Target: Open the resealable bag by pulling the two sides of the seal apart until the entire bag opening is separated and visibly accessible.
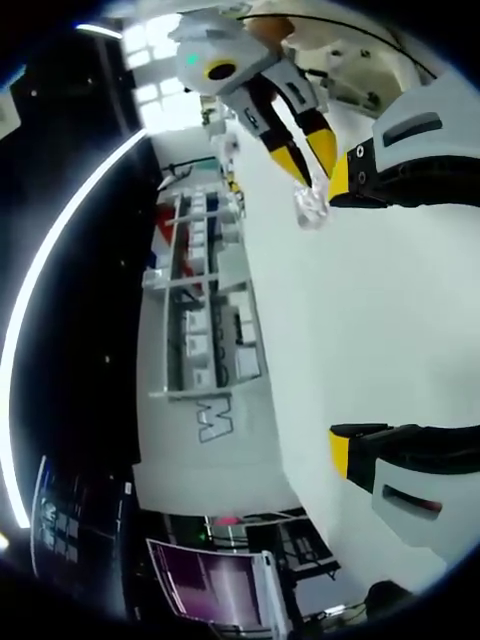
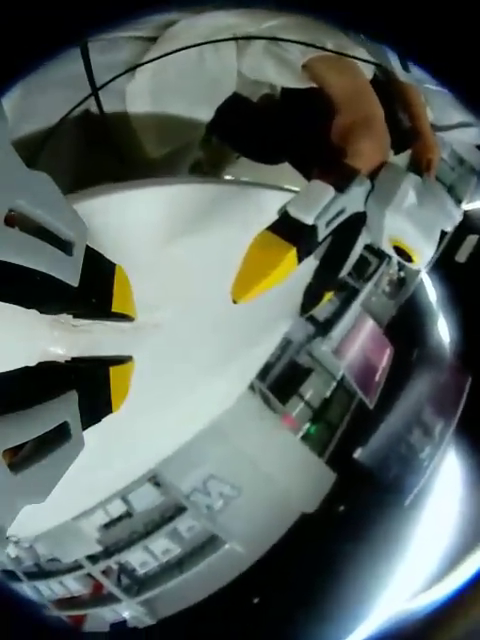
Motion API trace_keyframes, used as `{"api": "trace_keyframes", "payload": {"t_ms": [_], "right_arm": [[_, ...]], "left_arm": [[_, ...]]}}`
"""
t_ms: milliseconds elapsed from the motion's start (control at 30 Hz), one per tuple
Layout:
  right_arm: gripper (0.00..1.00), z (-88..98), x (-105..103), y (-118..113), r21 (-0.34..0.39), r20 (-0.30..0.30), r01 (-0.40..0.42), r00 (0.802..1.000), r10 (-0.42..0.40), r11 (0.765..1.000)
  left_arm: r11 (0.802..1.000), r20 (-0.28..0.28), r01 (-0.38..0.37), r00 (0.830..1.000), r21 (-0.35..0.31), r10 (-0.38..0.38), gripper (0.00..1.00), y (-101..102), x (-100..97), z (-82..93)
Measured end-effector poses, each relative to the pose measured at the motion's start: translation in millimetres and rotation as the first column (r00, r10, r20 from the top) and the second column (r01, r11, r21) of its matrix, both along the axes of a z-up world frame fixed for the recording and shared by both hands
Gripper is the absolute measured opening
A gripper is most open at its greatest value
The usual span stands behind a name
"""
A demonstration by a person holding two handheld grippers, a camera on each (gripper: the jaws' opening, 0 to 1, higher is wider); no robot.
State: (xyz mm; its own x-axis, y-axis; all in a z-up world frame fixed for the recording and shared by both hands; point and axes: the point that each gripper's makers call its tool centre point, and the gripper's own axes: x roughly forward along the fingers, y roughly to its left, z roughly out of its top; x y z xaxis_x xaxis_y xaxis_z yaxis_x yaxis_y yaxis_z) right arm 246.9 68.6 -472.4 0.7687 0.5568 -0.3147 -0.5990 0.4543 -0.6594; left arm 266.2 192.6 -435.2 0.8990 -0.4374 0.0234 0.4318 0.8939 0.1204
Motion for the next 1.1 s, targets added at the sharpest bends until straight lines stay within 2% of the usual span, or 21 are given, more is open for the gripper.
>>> {"api": "trace_keyframes", "payload": {"t_ms": [433, 1100], "right_arm": [[0.10, -3.6, -3.5, -4.6, -0.024, -0.007, 0.018, 1.000, -0.019, 1.000], [0.07, -2.8, 2.3, -12.1, 0.020, -0.026, 0.046, 0.999, -0.046, 0.999]], "left_arm": [[1.000, 0.010, 0.011, 1.000, -0.006, -0.011, 0.88, -2.6, -5.9, 2.1], [1.000, 0.009, 0.012, 1.000, -0.001, -0.012, 0.88, -3.8, -2.9, 3.7]]}}
